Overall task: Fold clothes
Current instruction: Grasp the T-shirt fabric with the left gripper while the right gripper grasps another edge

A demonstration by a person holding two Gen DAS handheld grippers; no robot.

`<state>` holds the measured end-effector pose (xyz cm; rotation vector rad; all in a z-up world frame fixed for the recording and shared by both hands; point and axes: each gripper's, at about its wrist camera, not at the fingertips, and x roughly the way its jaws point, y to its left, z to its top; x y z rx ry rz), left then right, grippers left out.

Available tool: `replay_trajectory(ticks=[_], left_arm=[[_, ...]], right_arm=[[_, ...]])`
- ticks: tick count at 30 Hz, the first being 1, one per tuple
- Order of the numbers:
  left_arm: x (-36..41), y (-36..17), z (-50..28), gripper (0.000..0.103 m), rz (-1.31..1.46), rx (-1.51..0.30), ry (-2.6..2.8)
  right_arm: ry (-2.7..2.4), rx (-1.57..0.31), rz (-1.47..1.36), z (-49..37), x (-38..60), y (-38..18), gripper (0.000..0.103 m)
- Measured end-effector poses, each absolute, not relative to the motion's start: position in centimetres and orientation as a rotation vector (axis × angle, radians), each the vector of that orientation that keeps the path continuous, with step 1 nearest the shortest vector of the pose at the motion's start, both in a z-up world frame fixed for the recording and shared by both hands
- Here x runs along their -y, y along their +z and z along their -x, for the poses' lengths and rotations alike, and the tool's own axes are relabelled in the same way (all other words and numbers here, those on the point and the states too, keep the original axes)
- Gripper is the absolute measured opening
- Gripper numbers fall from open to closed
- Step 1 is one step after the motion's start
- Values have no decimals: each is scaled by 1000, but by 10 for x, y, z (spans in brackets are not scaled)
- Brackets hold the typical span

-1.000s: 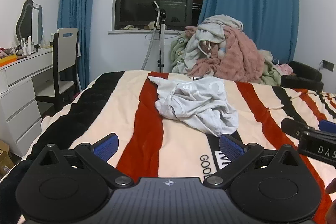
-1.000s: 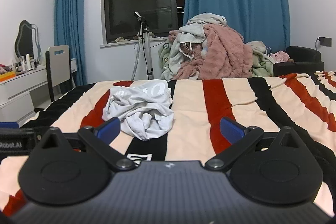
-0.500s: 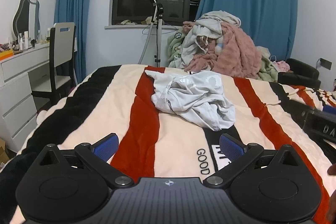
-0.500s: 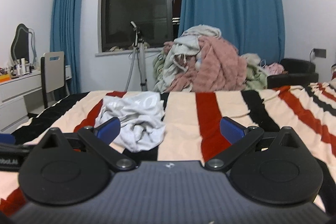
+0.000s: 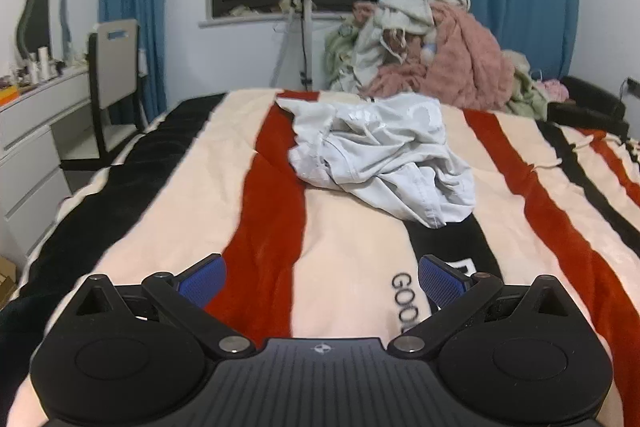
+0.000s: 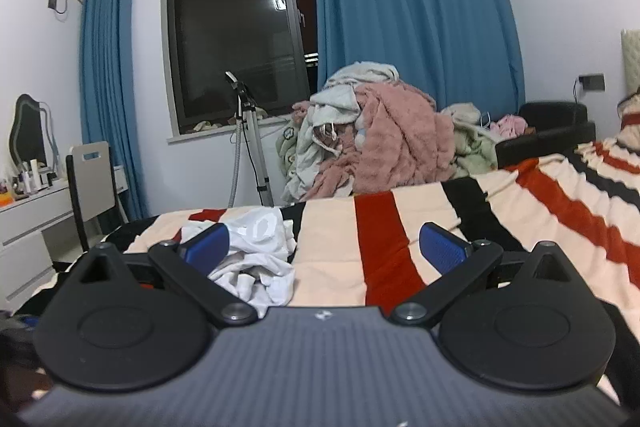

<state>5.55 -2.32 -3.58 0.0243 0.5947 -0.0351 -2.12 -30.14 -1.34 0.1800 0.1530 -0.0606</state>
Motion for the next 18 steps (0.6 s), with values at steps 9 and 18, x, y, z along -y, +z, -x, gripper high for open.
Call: replay_trajectory(ticks=[9,18], left_arm=[[30,-69,-174,96,29,-625,-68],[29,-89,-265,41,156,-577,-141]], right_arm=[[-73,-201,-195,-2,305,-37,103],[-63,-238,-221,-35,303,-68,103]])
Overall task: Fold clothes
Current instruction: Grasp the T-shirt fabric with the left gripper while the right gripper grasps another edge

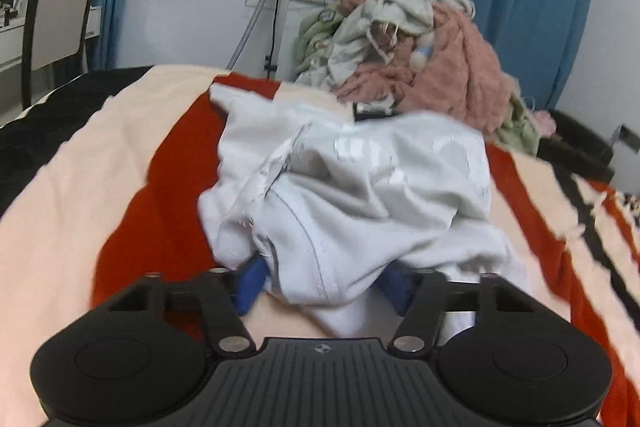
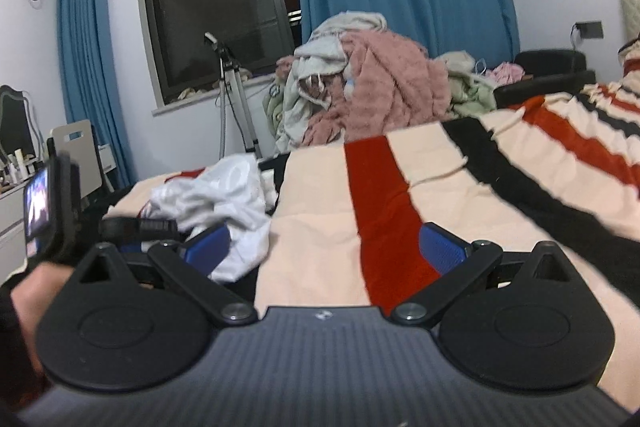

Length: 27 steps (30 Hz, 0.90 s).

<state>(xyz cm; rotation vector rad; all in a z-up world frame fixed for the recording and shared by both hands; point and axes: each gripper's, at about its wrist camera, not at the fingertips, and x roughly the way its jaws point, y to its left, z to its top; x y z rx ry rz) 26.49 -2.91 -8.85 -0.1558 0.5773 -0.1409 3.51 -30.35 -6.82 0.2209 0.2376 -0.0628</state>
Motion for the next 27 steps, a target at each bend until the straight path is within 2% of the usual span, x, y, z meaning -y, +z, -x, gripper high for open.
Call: replay_trajectory(ticks=[1,4,9,16,22,25,27], left_arm=[[29,-87,-270,27,161,-567,-139],[24,-75,-267,18,164,-554,-159],[22,-32,-209,15,125,-474,-238],[26,8,-84,15,171,-430,-341],[4,7,-5,15,234,-430,-365],[-10,-3,8,16,267,-466,-354],[-18,-11,10,17,284,-487,-344]], right_arm=[[-62,-242,-224,-39,303,-72,103],[-58,-254,-232,-50,303,-82,103],[-42,-217,-220,-42,299,-80,103],[22,-212,-227,-13,292,-67,103],[105,-279,-265,36,285,-42,103],[176,-312,-254,55,275,-32,102],[233,-335,-238,62,262,-31,96]])
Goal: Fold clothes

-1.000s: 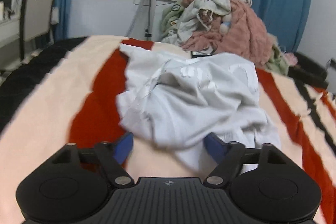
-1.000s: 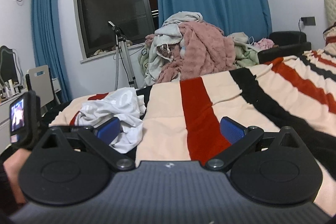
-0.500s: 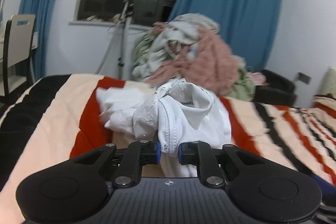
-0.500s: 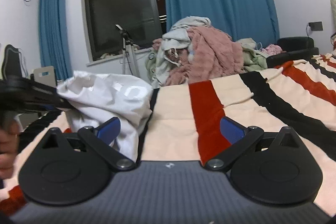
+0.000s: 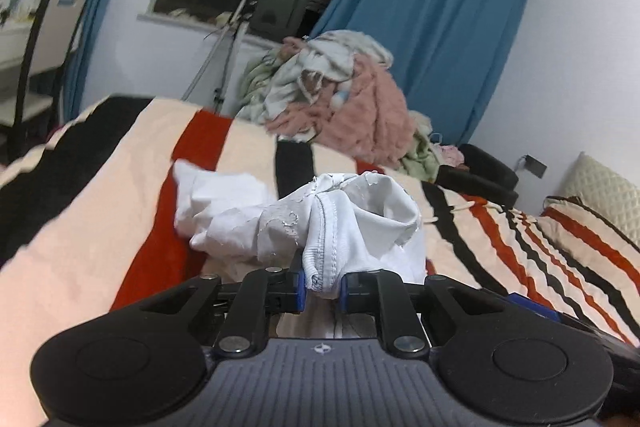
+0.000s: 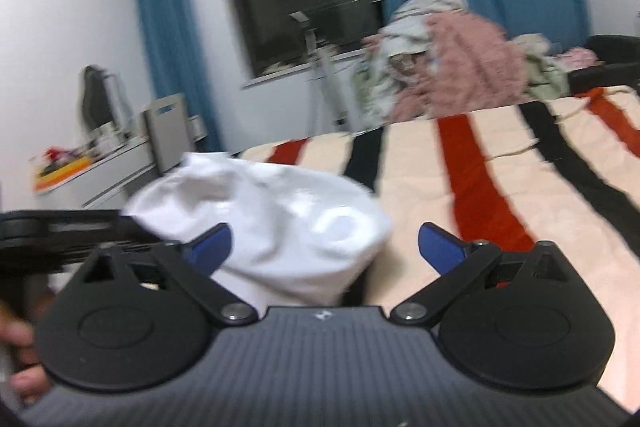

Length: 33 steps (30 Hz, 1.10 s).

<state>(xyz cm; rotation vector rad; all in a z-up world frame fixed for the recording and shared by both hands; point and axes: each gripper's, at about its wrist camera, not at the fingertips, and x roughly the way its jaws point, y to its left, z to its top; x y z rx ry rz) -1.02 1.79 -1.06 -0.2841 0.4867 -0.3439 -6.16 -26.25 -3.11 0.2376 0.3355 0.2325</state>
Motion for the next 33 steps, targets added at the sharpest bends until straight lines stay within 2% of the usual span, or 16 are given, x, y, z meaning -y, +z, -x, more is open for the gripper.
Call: replay_trajectory(ticks=[1,4,6,7,8,9,10,11,16,19,23,28,33], left_arm=[[-22,-12,9,17,287,-488,-339],[-32,-16,-2,19,327,-493,-338],[-35,-19,-9,21,360,-495,-349],[-35,-20,-12,21,362,-496,-354],[-35,-21,-14,22,361,-498,-357],[-33,-22,-16,23,350,-500,-356],[-31,-23,-17,24,339,-502,-357],[-28,-23,-18,25,330,-501,-359],[-22,-25,-21,30,318,-509,-373],[-17,-27,-21,44,298,-515,-387],[-10,-29,-21,52,271,-523,-405],[-3,-35,-21,52,244,-545,-427],[6,-46,-22,52,198,-577,-436]], right_arm=[[255,-354,-222,61,255,-33,94],[313,-468,-166,46,233,-50,75],[333,-517,-124,34,219,-64,73],[316,-521,-98,29,214,-68,67],[308,-523,-95,23,213,-70,52],[308,-524,-121,19,215,-70,43],[311,-525,-176,16,220,-68,27],[322,-514,-251,13,227,-66,17],[352,-354,-502,22,266,-54,6],[315,-304,-562,20,284,-48,5],[183,-269,-592,19,303,-51,5],[-76,-252,-640,16,337,-58,5],[-287,-401,-847,12,377,-94,7]])
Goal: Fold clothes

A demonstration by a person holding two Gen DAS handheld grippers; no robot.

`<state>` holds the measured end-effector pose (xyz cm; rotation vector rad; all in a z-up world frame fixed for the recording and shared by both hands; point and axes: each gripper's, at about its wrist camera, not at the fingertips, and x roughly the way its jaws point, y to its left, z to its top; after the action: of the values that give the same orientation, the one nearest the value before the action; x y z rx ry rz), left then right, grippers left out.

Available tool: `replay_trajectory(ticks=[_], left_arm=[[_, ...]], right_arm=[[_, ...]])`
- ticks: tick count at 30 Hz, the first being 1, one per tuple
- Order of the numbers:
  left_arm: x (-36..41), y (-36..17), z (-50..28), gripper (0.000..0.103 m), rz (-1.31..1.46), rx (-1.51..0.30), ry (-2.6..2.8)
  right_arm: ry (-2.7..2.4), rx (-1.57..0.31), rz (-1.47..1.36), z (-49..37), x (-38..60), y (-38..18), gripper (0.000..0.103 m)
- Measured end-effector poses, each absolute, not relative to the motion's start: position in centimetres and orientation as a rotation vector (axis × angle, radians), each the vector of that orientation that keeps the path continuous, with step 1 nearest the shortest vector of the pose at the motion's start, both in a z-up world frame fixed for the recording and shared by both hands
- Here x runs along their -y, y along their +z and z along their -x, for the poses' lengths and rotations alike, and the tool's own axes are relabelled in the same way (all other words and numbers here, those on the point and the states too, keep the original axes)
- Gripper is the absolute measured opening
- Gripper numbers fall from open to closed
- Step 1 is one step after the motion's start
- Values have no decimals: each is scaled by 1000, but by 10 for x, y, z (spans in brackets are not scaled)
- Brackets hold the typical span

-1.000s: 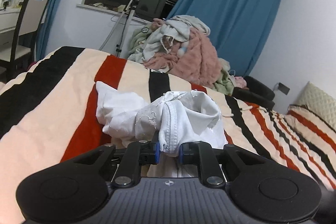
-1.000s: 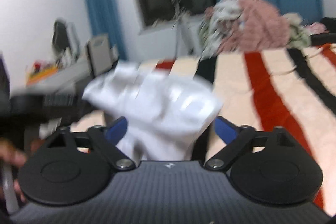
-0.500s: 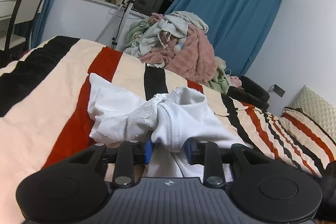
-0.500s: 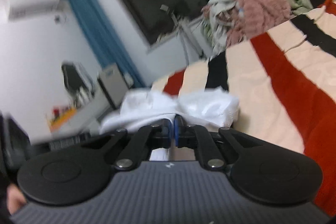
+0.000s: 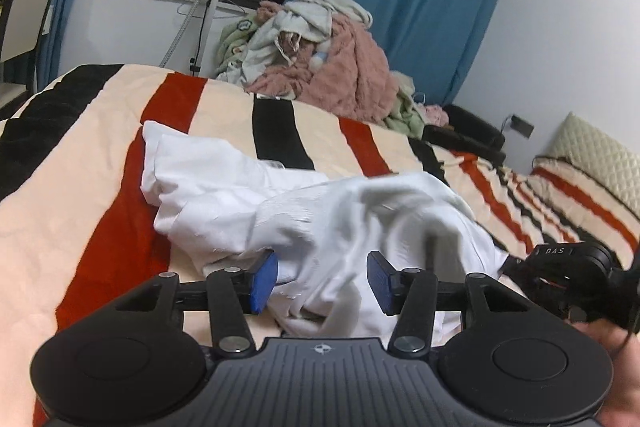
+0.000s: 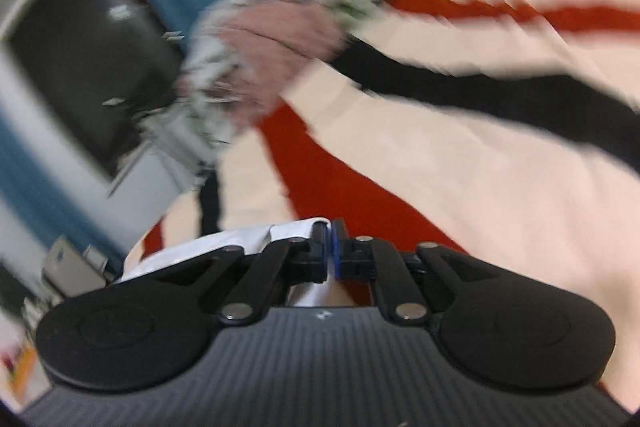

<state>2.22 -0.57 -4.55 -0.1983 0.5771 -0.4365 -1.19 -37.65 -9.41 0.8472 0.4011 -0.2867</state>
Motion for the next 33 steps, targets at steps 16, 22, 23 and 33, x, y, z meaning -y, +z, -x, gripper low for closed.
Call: replay_trajectory(ticks=[16,22,23,33], left_arm=[[60,-48,33,64,-74,-569,-724],[111,-95,22,39,-415,-561,-594],[112,-99,19,29,-444,-551,-563],[41,-33,30,7,-65,-380,-488]], right_arm=[[-10,-495,-576,55,356,-39,80],[92,-614,-407,24,328,-60,80],[101,-616,-398,24,325,-60,80],[183,-584,-194,20,278,-53,79]])
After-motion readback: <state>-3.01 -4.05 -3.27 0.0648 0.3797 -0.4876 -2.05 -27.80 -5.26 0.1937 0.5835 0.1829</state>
